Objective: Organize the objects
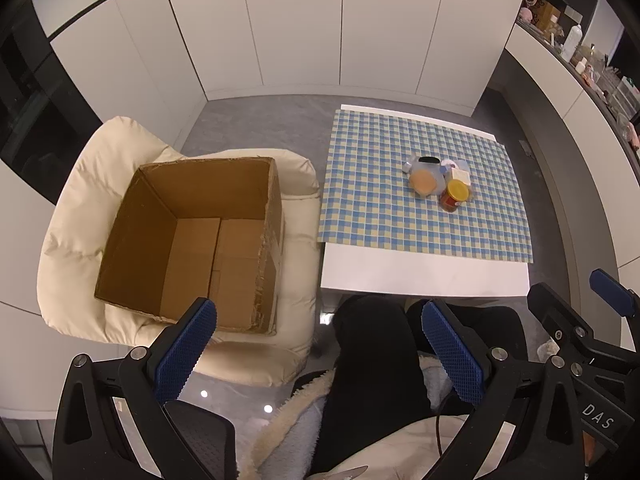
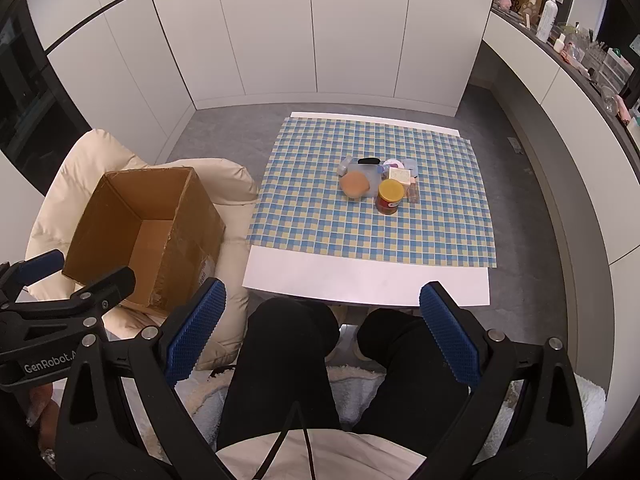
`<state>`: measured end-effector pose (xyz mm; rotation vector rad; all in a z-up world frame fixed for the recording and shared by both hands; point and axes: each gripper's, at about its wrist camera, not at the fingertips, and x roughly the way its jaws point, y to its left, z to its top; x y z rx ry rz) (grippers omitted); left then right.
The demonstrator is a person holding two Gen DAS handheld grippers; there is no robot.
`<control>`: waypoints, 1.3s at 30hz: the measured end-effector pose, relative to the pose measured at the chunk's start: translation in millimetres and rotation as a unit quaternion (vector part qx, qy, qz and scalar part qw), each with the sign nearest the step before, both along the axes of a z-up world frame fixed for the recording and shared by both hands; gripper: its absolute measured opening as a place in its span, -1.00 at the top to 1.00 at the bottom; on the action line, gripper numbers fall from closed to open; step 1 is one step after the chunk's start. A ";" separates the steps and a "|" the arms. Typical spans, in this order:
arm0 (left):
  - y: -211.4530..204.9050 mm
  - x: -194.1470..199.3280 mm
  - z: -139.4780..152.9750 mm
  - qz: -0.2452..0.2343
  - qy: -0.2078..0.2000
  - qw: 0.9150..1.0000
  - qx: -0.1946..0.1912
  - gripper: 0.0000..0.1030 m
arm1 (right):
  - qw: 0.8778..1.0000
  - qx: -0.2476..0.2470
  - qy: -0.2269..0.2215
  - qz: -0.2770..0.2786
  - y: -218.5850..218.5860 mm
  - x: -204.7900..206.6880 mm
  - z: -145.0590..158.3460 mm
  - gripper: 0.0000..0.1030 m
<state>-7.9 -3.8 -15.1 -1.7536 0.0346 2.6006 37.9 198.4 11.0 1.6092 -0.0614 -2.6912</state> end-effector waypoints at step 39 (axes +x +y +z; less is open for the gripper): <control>-4.5 -0.7 -4.4 0.008 0.003 1.000 0.017 -0.99 | 1.000 0.011 0.010 -0.007 -2.3 -2.1 -5.6 -0.93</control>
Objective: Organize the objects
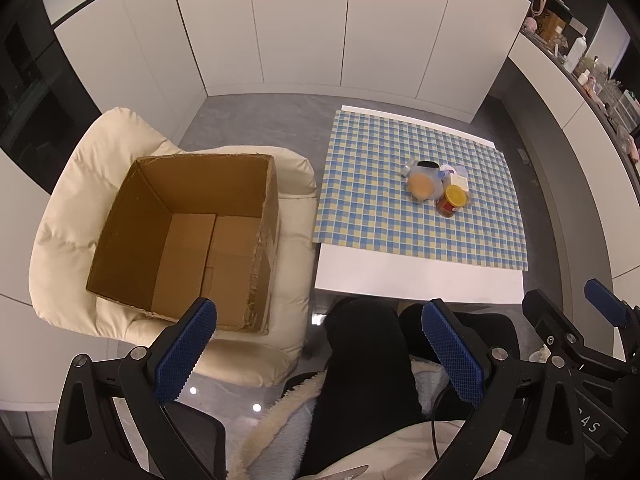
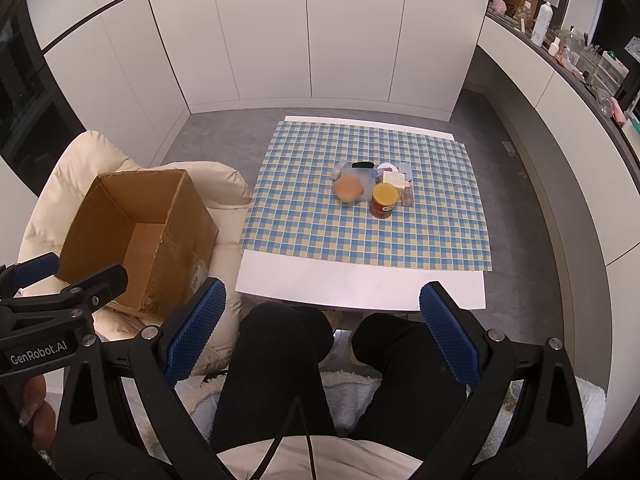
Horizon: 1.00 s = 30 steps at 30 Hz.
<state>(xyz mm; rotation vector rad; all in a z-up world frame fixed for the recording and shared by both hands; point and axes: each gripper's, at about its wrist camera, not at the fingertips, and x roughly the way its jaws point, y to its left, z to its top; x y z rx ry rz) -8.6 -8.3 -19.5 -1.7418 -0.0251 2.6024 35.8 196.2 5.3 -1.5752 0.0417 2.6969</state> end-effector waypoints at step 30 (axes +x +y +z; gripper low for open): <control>11.6 -1.4 3.4 -0.006 0.005 1.000 -0.005 -0.99 | 1.000 -0.004 0.000 -0.005 11.4 0.6 -1.1 -0.93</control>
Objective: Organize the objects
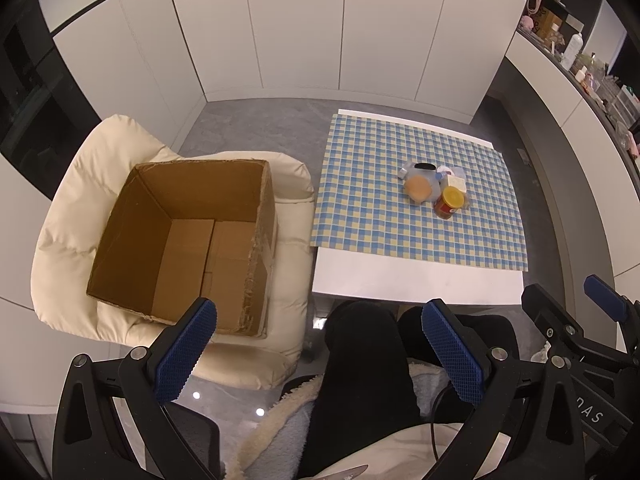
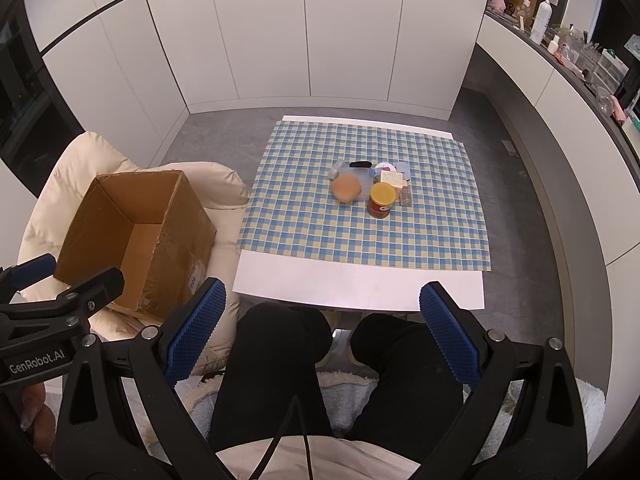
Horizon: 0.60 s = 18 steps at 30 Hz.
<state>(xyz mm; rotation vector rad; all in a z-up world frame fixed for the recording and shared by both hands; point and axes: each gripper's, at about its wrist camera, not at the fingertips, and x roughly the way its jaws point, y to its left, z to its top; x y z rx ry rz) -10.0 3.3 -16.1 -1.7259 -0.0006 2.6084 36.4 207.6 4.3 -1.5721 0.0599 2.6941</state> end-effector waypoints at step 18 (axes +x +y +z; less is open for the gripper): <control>85.3 -14.4 -13.3 -0.042 -0.016 0.999 0.014 -0.99 | 0.998 -0.024 -0.002 -0.051 90.9 -7.4 -6.1 -0.93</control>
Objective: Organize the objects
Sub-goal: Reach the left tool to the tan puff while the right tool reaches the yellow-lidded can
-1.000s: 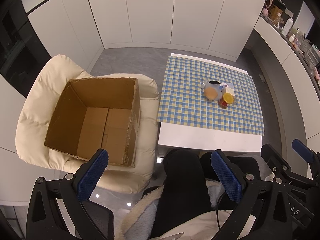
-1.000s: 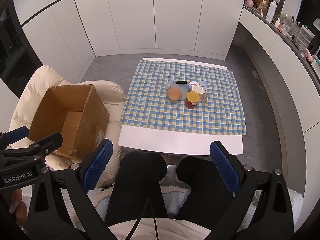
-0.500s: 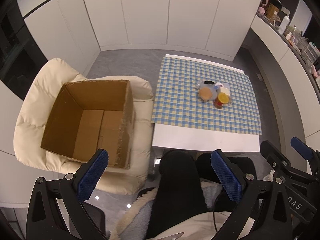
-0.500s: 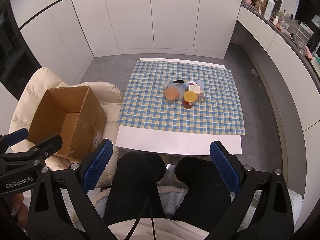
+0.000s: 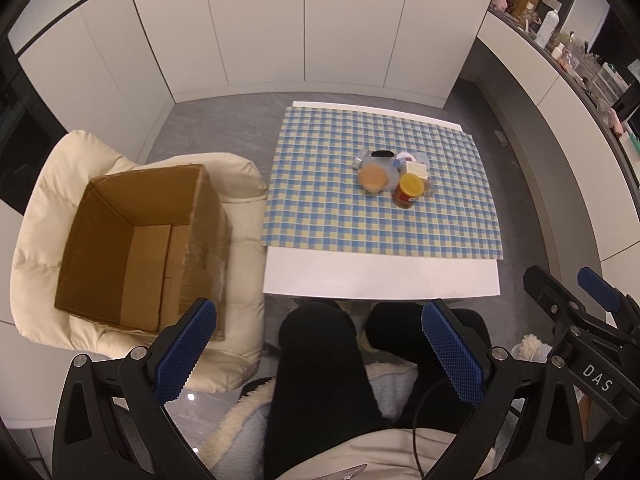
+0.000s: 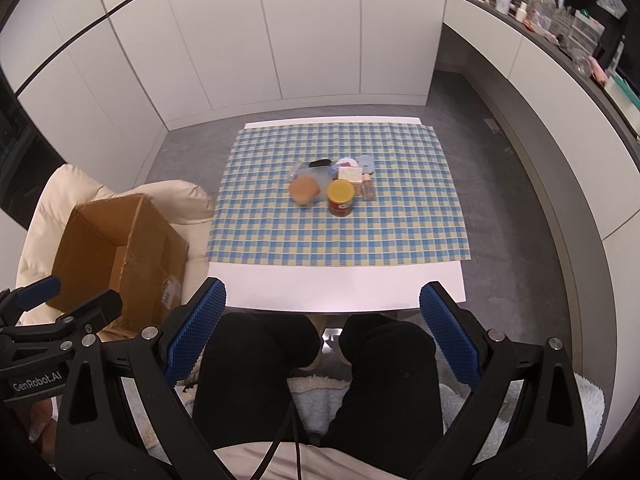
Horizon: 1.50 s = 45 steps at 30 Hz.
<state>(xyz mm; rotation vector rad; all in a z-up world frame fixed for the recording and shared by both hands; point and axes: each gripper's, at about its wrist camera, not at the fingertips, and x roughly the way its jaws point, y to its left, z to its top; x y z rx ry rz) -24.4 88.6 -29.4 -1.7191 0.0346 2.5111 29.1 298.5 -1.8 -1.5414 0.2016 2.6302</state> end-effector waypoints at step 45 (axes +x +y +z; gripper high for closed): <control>76.4 -186.9 -212.7 -0.010 -0.031 0.999 -0.019 -0.99 | 0.997 0.050 0.059 0.016 92.5 -157.6 -214.9 -0.93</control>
